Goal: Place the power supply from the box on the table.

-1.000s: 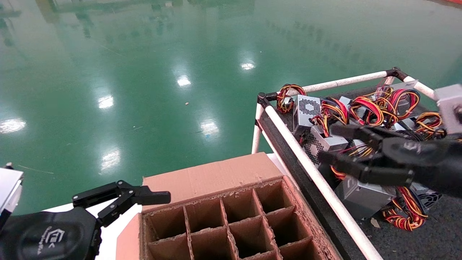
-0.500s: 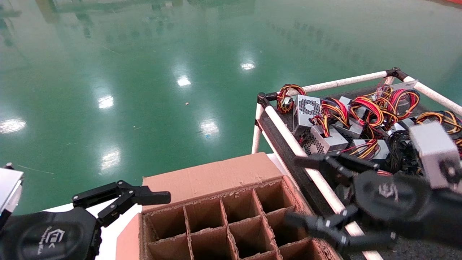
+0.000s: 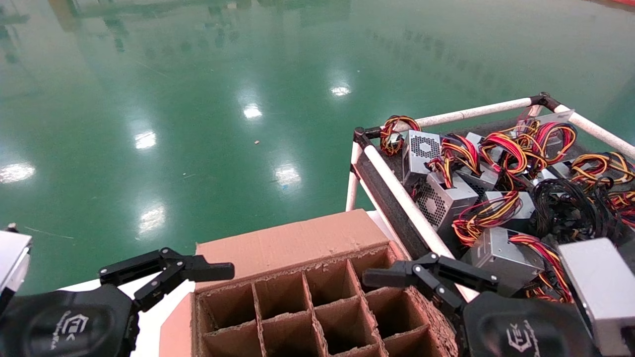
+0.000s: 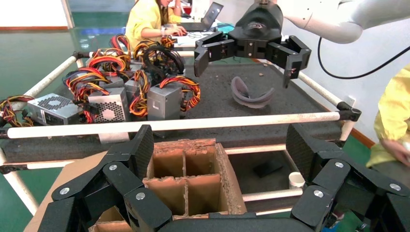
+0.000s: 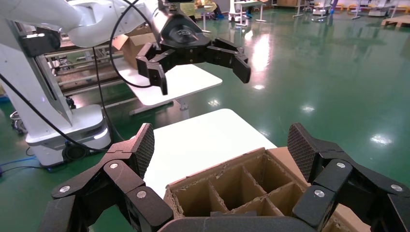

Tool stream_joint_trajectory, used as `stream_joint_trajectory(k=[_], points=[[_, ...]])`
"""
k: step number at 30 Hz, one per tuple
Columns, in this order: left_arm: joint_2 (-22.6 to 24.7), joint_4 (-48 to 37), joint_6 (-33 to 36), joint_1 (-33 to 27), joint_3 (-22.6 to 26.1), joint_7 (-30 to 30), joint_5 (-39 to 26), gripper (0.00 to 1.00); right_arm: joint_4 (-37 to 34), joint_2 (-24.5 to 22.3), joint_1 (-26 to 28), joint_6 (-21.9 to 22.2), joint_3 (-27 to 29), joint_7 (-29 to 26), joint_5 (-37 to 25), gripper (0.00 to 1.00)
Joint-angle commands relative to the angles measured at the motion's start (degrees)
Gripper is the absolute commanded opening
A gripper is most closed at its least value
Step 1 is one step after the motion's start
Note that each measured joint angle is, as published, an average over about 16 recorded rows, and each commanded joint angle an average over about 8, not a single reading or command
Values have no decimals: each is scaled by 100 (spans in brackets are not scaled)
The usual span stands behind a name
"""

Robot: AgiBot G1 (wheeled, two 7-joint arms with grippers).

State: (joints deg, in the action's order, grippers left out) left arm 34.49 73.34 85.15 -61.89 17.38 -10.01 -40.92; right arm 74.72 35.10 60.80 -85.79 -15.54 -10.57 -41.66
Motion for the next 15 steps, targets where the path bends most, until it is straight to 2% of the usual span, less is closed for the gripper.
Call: stream_joint_trajectory(k=[1,15], points=[[0,0,0,0,0,0,0,100,75,5,-51,-5,32,12,11,100],[0,0,0,0,0,0,1,100,-66,-3,41,5,-24,-10,-3,100]])
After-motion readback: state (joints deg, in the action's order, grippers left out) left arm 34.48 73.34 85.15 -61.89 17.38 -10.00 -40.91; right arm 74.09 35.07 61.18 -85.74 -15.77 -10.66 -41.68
